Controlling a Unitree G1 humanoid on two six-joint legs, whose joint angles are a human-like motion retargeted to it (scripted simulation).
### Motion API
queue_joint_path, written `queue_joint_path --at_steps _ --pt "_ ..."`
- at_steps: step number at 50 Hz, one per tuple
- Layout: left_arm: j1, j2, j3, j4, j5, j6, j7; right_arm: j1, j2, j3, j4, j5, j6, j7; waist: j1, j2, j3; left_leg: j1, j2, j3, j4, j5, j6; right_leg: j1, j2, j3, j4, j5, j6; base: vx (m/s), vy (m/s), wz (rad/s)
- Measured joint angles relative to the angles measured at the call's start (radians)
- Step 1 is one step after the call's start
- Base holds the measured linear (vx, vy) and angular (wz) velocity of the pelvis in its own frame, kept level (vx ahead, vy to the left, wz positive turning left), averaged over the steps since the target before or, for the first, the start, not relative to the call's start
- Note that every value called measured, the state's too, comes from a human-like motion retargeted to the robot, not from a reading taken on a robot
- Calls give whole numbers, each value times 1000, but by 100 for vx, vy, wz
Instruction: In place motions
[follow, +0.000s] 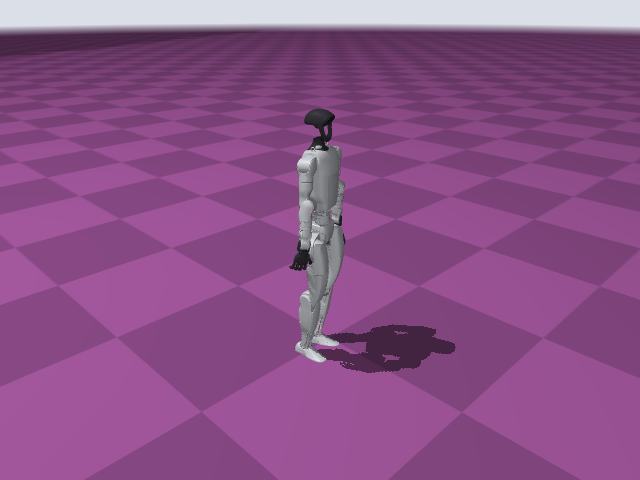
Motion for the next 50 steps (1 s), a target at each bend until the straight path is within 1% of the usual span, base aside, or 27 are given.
queue_joint_path --at_steps 50 --pt "4 3 -26 -8 10 -1 -7 -8 1 8 -13 -3 -5 10 -11 2 14 1 10 5 3 3 -3 -3 4 6 2 8 -2 0 0 0"
